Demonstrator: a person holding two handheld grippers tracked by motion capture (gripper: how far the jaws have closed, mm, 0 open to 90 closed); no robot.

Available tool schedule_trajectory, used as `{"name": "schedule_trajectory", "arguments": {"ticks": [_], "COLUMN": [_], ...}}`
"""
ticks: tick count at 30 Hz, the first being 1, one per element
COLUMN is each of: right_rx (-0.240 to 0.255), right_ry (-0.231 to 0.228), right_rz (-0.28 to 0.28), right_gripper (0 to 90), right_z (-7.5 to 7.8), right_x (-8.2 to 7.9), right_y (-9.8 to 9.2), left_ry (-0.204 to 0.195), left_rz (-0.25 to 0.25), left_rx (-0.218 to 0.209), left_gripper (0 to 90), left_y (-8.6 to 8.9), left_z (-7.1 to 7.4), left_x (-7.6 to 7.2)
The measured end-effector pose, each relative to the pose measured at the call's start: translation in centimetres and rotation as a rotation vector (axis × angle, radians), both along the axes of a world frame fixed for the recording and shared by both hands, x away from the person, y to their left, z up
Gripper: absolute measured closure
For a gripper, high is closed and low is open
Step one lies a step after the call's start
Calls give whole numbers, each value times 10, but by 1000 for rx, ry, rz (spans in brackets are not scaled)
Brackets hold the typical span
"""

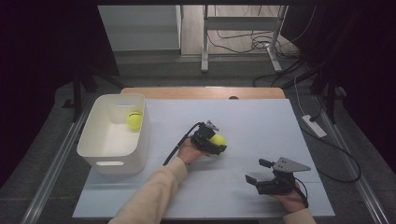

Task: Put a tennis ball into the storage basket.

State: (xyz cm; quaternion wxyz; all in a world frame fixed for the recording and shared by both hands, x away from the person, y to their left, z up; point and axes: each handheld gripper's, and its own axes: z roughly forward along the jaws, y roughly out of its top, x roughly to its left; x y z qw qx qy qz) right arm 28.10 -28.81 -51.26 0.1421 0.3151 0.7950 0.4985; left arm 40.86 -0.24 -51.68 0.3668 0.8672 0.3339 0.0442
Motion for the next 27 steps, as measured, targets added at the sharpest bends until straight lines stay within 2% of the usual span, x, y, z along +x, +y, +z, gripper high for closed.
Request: {"name": "schedule_trajectory", "arguments": {"ticks": [4,11,23,27], "right_rx": [-1,-1,-1,0], "right_ry": [0,0,0,-1], "right_rz": [1,0,1,0], "right_gripper": [121,121,121,121], "right_z": [0,0,0,0], "right_x": [0,0,0,0], "right_y": [0,0,0,0], "left_ry": [-14,-36,-64,-57], "left_rz": [4,2,1,5], "left_rx": [1,-40,-54,-89], "left_gripper": [263,265,265,265], "left_y": [0,2,10,14], "left_z": [2,12,27,33], "left_x": [-1,-6,-12,-14]}}
